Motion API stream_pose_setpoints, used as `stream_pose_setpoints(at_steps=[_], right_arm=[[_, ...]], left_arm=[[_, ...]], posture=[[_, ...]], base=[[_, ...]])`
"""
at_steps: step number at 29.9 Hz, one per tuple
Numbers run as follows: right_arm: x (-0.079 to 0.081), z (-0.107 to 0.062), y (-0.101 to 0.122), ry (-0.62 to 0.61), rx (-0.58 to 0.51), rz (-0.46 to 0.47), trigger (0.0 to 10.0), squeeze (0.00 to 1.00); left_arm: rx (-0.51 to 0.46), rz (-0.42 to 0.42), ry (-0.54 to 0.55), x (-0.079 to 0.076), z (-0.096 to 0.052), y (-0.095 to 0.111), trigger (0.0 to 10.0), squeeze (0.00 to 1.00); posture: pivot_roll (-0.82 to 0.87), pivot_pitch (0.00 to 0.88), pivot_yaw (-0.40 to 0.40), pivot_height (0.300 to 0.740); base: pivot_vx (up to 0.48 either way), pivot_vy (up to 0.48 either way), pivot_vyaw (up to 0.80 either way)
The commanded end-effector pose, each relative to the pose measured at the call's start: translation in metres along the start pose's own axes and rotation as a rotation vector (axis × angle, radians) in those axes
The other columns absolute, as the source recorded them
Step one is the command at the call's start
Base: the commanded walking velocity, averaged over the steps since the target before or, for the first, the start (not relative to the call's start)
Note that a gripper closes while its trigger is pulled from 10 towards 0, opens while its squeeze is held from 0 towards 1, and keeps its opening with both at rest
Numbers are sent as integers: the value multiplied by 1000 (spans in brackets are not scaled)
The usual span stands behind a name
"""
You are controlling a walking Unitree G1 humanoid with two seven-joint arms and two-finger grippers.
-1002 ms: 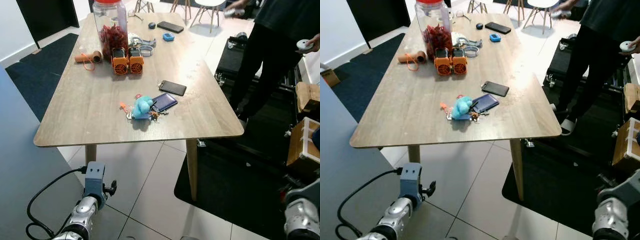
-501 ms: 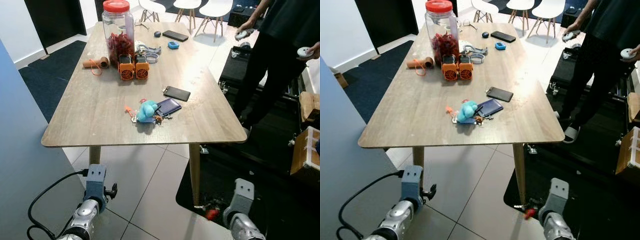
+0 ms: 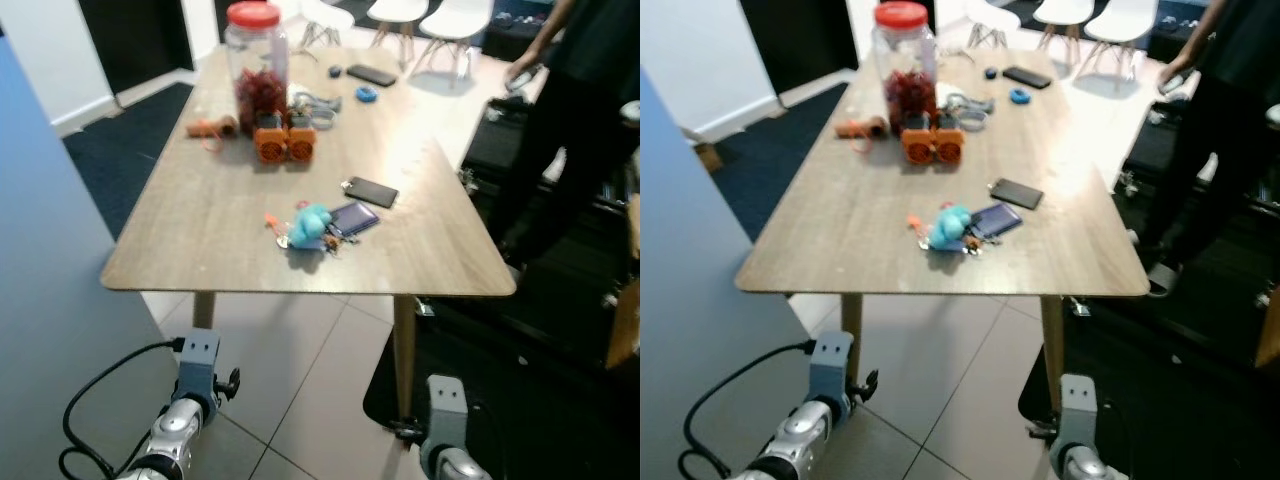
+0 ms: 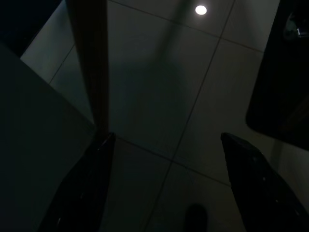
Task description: Hang keys on a hook
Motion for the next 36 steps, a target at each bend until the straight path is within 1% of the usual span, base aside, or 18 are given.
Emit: stream_pose_setpoints(at_steps=[1, 4, 6, 10, 14, 16, 20, 23, 36], right_arm=[[2, 0, -1, 9, -8, -19, 10000, 0], [2, -1, -1, 10, -20, -28, 10000, 0], [2, -1, 1, 14, -32, -56, 10000, 0], [3, -1, 3, 16, -39, -73, 10000, 0], [3, 0, 5, 17, -42, -83, 10000, 0], [4, 0, 7, 21, -50, -95, 10000, 0], [4, 0, 8, 24, -52, -103, 10000, 0], [5, 1, 9, 27, -56, -116, 10000, 0], [8, 2, 13, 32, -60, -154, 10000, 0]], left_arm=[[8, 12, -12, -2, -2, -5, 10000, 0], [5, 8, -10, -2, -2, -5, 10000, 0], [2, 5, -8, -2, -3, -6, 10000, 0], [4, 12, -3, -2, -4, -8, 10000, 0], [29, 17, -11, -3, -4, -12, 10000, 0], [42, -7, -17, -5, -5, -16, 10000, 0], [38, -10, -15, -4, -5, -15, 10000, 0], [13, -6, 0, -2, -6, -13, 10000, 0], [6, -7, 12, -5, -4, -10, 10000, 0]], posture=[[81, 4, -28, 740], [83, 3, -29, 740], [83, 2, -29, 740], [80, 0, -32, 740], [80, 0, -35, 740], [81, 0, -38, 740], [82, 0, -41, 740], [84, 1, -43, 740], [85, 7, -51, 740]], base=[[0, 0, 800], [0, 0, 800], [0, 0, 800], [0, 0, 800], [0, 0, 800], [0, 0, 800], [0, 0, 800], [0, 0, 800], [0, 0, 797]])
Point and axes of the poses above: a point about 5 cm out from each wrist's last joint towards the gripper, its own z axis pointing out of the wrist towards the gripper, its own y axis along the axis of the wrist's last joint, x = y × z, the point moved 3 cm from there along z, pointing out of the wrist towards the gripper, and after that the axes turned 10 degrees about z, right-handed, at the moved point
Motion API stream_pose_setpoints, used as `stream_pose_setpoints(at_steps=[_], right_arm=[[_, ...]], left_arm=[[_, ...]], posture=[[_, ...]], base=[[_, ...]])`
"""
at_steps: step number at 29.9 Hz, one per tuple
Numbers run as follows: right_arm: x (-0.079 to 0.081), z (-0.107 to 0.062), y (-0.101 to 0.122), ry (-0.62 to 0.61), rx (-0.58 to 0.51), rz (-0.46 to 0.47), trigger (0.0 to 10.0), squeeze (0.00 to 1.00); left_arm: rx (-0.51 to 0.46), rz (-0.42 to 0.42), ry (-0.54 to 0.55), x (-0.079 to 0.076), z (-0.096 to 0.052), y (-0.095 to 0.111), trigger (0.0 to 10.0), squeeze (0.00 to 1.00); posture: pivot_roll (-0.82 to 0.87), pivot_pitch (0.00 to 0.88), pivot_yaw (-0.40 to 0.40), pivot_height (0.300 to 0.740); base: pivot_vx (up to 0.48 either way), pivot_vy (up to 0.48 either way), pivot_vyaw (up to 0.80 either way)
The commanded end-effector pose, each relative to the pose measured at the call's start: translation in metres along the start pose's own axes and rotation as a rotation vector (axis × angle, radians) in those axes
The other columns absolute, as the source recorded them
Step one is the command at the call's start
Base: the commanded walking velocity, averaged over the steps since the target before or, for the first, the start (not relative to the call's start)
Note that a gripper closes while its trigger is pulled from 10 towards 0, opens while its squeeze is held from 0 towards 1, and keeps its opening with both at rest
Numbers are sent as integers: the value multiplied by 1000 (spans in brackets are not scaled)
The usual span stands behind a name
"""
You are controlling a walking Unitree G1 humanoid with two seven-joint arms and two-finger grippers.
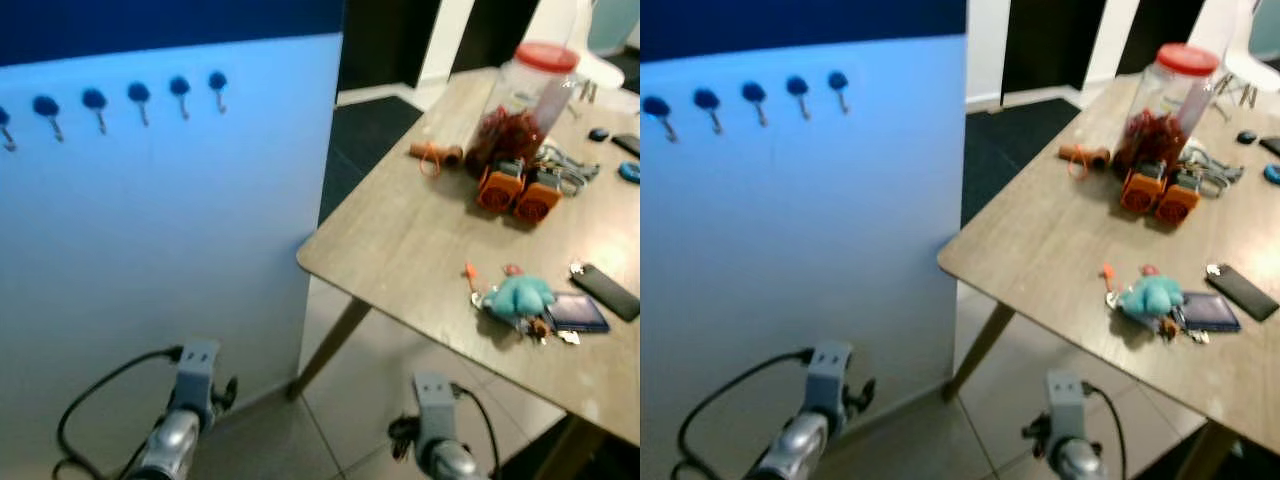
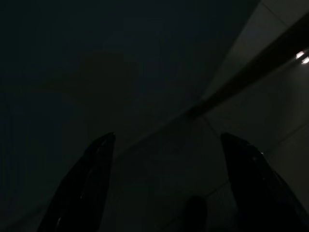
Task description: Hang keys on a hook
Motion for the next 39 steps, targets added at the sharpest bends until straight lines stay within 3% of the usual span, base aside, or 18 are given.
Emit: stream_pose_setpoints(at_steps=[1, 24, 27, 31, 39], right_arm=[[1, 1, 5, 1, -18, -14, 10000, 0], [-3, -1, 1, -26, -17, -27, 10000, 0], [-5, -1, 3, -34, -37, 47, 10000, 0], [-5, -1, 4, -35, -40, 46, 10000, 0], [-5, -1, 4, -36, -39, 47, 10000, 0]], left_arm=[[29, -4, 3, -1, -3, -9, 10000, 0], [17, 37, -14, -6, -3, -8, 10000, 0], [17, 31, -18, -7, -3, -7, 10000, 0], [17, 27, -20, -7, -3, -8, 10000, 0], [15, 25, -20, -7, -2, -7, 10000, 0]], posture=[[85, 7, -51, 740], [76, 7, -52, 740], [75, 7, -50, 740], [76, 7, -51, 740], [77, 6, -53, 740]], base=[[0, 0, 788], [0, 0, 785], [0, 0, 0], [0, 0, 0], [0, 436, 0]])
Point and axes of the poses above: a point about 5 cm out from each wrist's last joint towards the gripper, its own z axis pointing out of the wrist towards the gripper, its own y axis along the axis of the wrist's last joint, x = y × z, the point moved 3 cm from there along z, pointing out of the wrist towards the gripper, and after that the axes turned 10 degrees about z, right-handed, at the moved point
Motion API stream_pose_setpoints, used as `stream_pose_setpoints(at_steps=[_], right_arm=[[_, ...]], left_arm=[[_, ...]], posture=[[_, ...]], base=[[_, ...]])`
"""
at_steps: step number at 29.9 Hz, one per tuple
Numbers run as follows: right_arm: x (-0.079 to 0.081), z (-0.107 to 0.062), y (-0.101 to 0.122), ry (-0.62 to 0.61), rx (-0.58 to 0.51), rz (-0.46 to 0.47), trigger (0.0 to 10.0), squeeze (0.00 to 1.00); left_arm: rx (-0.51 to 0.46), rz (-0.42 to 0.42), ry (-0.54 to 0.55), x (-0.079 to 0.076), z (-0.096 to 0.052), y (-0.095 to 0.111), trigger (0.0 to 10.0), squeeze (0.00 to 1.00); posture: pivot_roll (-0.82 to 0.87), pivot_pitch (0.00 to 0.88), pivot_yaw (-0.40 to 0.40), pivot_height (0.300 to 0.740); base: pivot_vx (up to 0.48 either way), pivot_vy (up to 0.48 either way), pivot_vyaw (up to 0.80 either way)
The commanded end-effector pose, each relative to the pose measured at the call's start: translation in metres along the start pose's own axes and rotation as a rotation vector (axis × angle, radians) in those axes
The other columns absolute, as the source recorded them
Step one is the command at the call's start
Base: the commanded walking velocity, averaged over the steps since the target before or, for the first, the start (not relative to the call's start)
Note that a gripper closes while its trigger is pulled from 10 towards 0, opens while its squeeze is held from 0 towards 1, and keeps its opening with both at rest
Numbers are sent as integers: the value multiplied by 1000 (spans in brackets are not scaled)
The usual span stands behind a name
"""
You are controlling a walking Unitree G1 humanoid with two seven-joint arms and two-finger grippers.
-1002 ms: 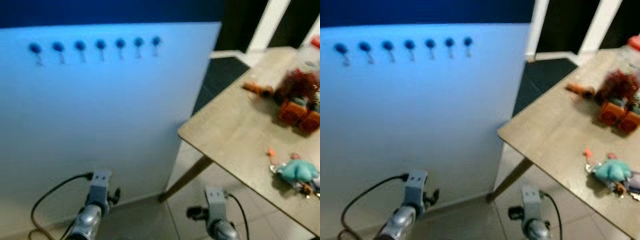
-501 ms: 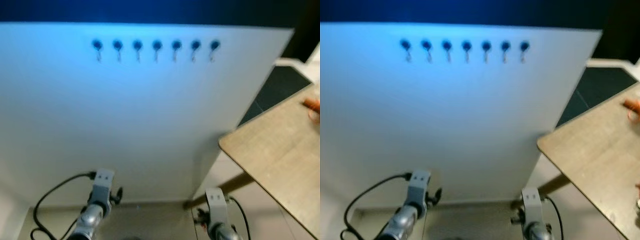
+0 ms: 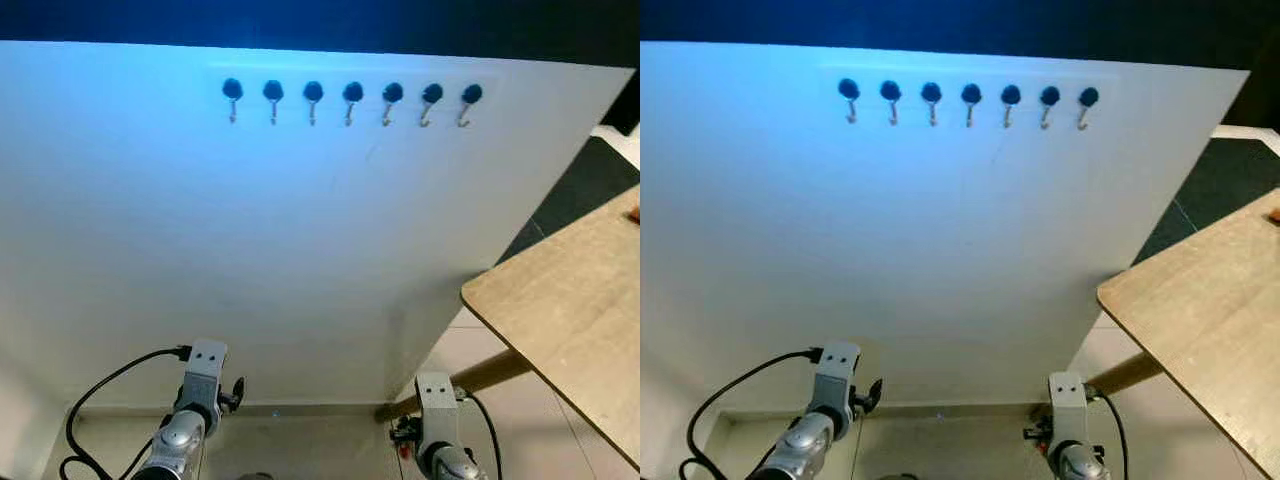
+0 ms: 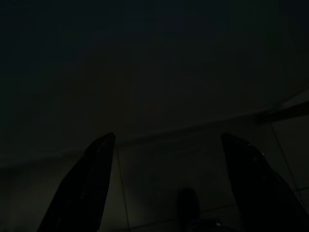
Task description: Hang keys on a hook
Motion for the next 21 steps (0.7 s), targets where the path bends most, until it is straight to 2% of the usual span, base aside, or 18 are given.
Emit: stream_pose_setpoints(at_steps=[1, 9, 16, 21], right_arm=[[4, 0, 0, 6, -4, 8, 10000, 0], [5, 1, 0, 10, -4, 7, 10000, 0], [6, 1, 1, 14, -6, 7, 10000, 0], [7, 1, 1, 16, -6, 6, 10000, 0]], left_arm=[[6, 0, -2, 1, 0, -1, 10000, 0], [6, 1, -4, 1, 0, 0, 10000, 0], [-21, 46, -36, -1, 0, 3, 10000, 0], [-20, 51, -46, -3, 0, 3, 10000, 0]], posture=[[77, 6, -53, 740], [78, 4, -51, 740], [81, 6, -51, 740], [79, 2, -50, 740]], base=[[0, 480, 0], [0, 480, 0], [0, 0, 0], [0, -445, 0]])
Point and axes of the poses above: a point about 5 cm out from each wrist's last joint towards the gripper, its own z axis pointing out of the wrist towards the gripper, its own y axis along the axis of the wrist's last joint, x = y × z, the point moved 3 cm from there along z, pointing out of the wrist towards the gripper, and after that the axes turned 10 degrees about z, right-handed, at the moved point
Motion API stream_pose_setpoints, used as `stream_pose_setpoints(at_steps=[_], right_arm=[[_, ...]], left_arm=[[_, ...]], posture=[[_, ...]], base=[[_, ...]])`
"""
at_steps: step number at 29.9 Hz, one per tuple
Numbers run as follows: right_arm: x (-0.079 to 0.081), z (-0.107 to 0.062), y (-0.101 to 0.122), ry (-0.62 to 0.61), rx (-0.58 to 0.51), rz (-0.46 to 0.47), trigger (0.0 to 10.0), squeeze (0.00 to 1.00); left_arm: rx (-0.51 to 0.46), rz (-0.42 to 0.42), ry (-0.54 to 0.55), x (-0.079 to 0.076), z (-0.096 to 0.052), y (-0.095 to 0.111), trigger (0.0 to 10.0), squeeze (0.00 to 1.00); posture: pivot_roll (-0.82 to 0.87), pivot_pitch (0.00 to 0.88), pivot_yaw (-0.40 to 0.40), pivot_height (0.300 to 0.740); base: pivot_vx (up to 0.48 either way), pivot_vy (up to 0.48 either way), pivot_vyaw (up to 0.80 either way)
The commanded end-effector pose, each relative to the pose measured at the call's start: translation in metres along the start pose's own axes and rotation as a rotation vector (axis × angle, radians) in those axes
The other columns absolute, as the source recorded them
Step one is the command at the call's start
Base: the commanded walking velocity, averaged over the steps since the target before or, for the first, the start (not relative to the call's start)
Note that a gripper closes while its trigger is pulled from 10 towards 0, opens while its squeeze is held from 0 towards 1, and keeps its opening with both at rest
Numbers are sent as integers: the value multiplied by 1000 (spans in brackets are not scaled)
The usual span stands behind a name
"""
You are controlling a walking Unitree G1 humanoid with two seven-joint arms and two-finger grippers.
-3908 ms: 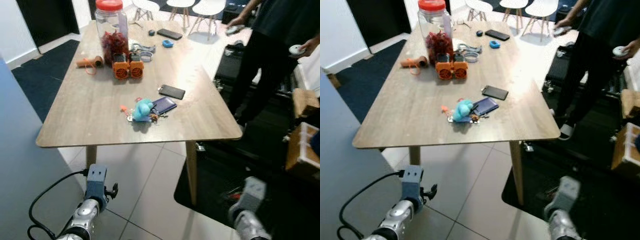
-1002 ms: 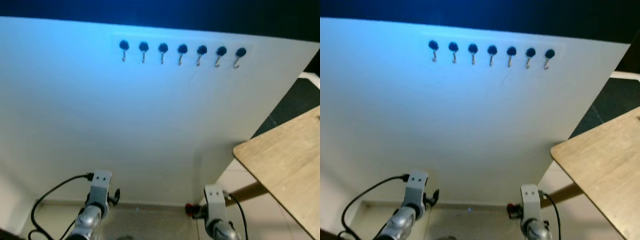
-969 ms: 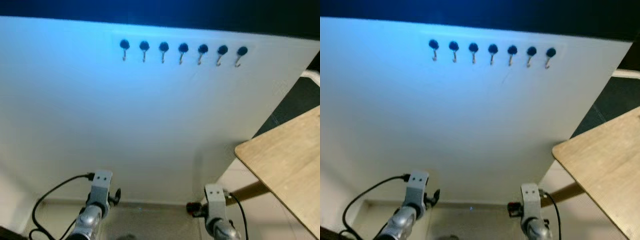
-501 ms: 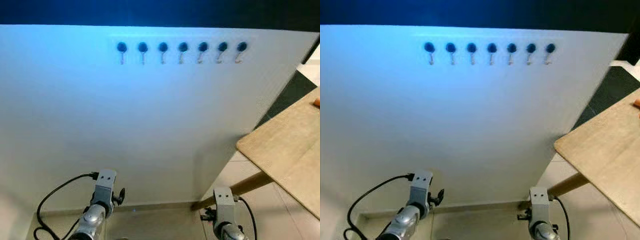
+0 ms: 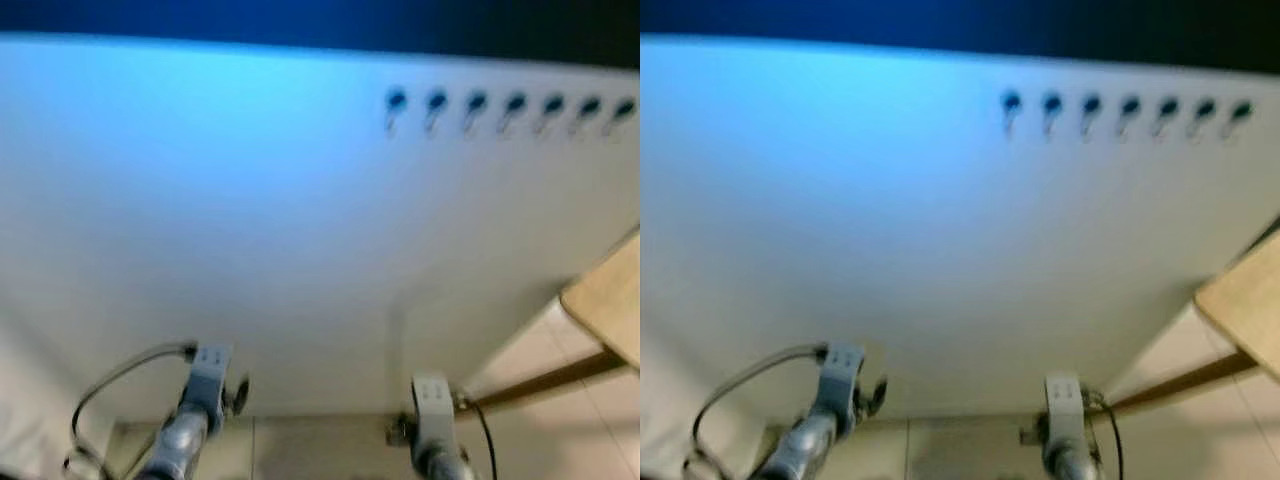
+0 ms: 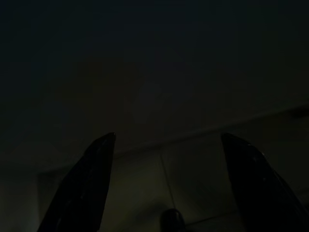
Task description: Hang keys on a hook
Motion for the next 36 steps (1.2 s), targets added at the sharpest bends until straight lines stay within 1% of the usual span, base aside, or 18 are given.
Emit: stream_pose_setpoints(at_steps=[1, 8, 9, 12, 16, 17, 18, 21, 22, 26, 28, 29, 32, 33, 34, 36], right_arm=[[-8, 0, 3, -19, -11, -6, 10000, 0], [-7, -1, 2, -18, -8, -4, 10000, 0], [-7, -1, 2, -18, -8, 6, 10000, 0], [-7, -1, 1, -21, -8, 15, 10000, 0], [-15, -3, -3, -65, -8, 76, 10000, 0], [-15, -3, -3, -65, -8, 76, 10000, 0], [-17, -4, -3, -76, -9, 92, 10000, 0], [-32, -7, -2, -152, -37, 127, 10000, 0], [-32, -7, -2, -152, -37, 127, 10000, 0], [-55, -10, 14, -241, -119, 157, 10000, 0], [-58, -10, 16, -248, -129, 159, 10000, 0], [-64, -11, 20, -263, -145, 175, 10000, 0], [-66, -11, 22, -267, -149, 182, 10000, 0], [-67, -11, 23, -268, -150, 181, 10000, 0], [-67, -11, 22, -267, -146, 171, 10000, 0], [-66, -11, 21, -265, -144, 170, 10000, 0]], left_arm=[[-4, 12, -24, -6, 1, 1, 10000, 0], [-8, 0, -25, -7, 0, 1, 10000, 0], [-8, -24, -18, -7, 0, 0, 10000, 0], [-13, -20, -16, -7, 0, 1, 10000, 0], [-16, -13, -15, -6, 0, 1, 10000, 0], [-16, -13, -15, -6, 0, 1, 10000, 0], [-16, -12, -14, -6, 0, 1, 10000, 0], [-14, -9, -11, -5, 1, 2, 10000, 0], [-14, -9, -11, -5, 1, 2, 10000, 0], [-11, 3, -4, -3, 2, 4, 10000, 0], [-11, 3, -4, -3, 2, 4, 10000, 0], [-15, -19, 7, -2, 2, 5, 10000, 0], [-16, -30, 14, -1, 2, 5, 10000, 0], [-21, -16, 10, -1, 2, 6, 10000, 0], [-8, 34, -6, -4, 2, 5, 10000, 0], [-10, 47, -9, -5, 2, 5, 10000, 0]], posture=[[79, 0, -50, 740], [78, 0, -50, 740], [77, 0, -49, 740], [77, 0, -49, 740], [76, 0, -48, 740], [76, 0, -48, 740], [76, 0, -48, 740], [74, 0, -45, 740], [74, 0, -45, 740], [68, 0, -39, 740], [67, 0, -38, 740], [66, 0, -38, 740], [66, 0, -38, 740], [64, 2, -40, 740], [64, 3, -41, 740], [63, 3, -43, 740]], base=[[0, -480, 0], [0, -480, 0], [0, 0, 0], [0, 0, 0], [0, 0, 0], [0, 0, 0], [0, 0, 0], [0, 0, 0], [0, 0, 0], [0, 0, 0], [0, 0, 0], [0, 0, 0], [0, 0, 0], [0, 0, 0], [0, -401, 0], [0, -441, 0]])
Point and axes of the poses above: a point about 5 cm out from each wrist's last joint towards the gripper, its own z axis pointing out of the wrist towards the gripper, its own y axis along the axis of the wrist's last joint, x = y × z, the point moved 3 cm from there along z, pointing out of the wrist towards the gripper, and after that the axes turned 10 degrees about z, right-handed, at the moved point
